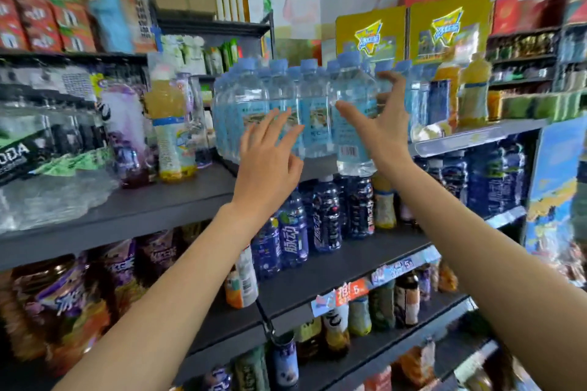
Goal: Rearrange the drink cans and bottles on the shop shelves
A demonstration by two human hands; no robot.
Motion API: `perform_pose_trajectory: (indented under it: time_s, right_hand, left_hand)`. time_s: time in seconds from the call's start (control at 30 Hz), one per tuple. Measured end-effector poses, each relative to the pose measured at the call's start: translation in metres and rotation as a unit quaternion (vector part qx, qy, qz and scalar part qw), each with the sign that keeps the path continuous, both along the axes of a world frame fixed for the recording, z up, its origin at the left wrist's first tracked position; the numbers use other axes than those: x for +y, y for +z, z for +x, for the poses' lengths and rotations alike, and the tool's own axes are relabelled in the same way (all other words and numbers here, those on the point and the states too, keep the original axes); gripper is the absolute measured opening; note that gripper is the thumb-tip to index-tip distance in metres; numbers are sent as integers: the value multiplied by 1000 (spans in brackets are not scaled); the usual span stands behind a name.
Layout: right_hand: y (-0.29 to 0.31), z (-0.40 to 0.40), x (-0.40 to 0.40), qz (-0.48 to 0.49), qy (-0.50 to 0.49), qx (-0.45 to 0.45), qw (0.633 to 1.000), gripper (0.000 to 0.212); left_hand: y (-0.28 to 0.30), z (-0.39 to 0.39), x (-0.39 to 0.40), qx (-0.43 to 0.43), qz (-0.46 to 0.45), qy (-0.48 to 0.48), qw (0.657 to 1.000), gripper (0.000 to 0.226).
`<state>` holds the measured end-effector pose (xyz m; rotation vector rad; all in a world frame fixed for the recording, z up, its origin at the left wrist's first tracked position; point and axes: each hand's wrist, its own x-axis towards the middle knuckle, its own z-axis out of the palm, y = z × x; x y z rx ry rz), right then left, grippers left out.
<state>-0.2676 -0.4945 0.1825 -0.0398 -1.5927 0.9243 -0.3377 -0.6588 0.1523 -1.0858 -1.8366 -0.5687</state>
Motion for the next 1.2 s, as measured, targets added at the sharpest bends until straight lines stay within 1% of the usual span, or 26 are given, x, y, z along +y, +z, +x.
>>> perform_pose_trajectory:
  time_s: [0.13, 0.3, 0.37, 0.43, 0.5, 0.57, 0.63, 0.67, 0.77, 0.9, 1.03, 1.1, 1.13, 1.2]
  right_hand:
    - [9, 0, 57, -43, -10, 40, 998, 62]
    - [19, -6, 148, -76, -2, 121, 990, 58]
    - [29, -6, 184, -67, -8, 133, 989, 59]
    - [40, -11, 219, -54, -8, 133, 990, 60]
    - [49, -20, 250, -49, -6, 110, 993, 60]
    - [57, -32, 273, -49, -1, 85, 995, 68]
    - [61, -42, 285, -65, 1, 60, 996, 74]
    - [62, -47, 290, -71, 2, 48, 996, 76]
    - [56, -64, 297, -80, 18, -19, 996, 84]
    - [39, -82, 298, -56, 74, -118, 989, 69]
    - [34, -78, 304, 7, 90, -177, 980, 60]
    - [36, -71, 317, 44, 94, -181, 978, 56]
    - [36, -68, 327, 62, 82, -167, 980, 52]
    - [35, -64, 352, 82, 20, -122, 989, 50]
  left_hand:
    - [4, 2, 49, 38, -45, 0, 998, 43]
    - [6, 0, 122, 58, 4, 34, 998, 42]
    - [2, -1, 157, 65, 12, 60, 996, 41]
    - [-3, -1, 193, 46, 14, 83, 995, 41]
    - [-7, -2, 225, 20, -1, 107, 994, 43]
    - [-10, -7, 245, 4, -23, 149, 989, 43]
    - [-11, -12, 254, -10, -45, 202, 978, 45]
    - [-12, -15, 254, -18, -46, 213, 976, 47]
    - [-12, -17, 253, -32, -25, 186, 982, 47]
    - [-13, -17, 254, -35, -19, 182, 983, 47]
    - [-12, -15, 254, -36, -12, 188, 981, 46]
    - [-13, -15, 254, -30, -13, 191, 981, 49]
    - [-14, -16, 255, -26, -15, 193, 981, 51]
    - [-15, -15, 255, -14, -16, 193, 981, 55]
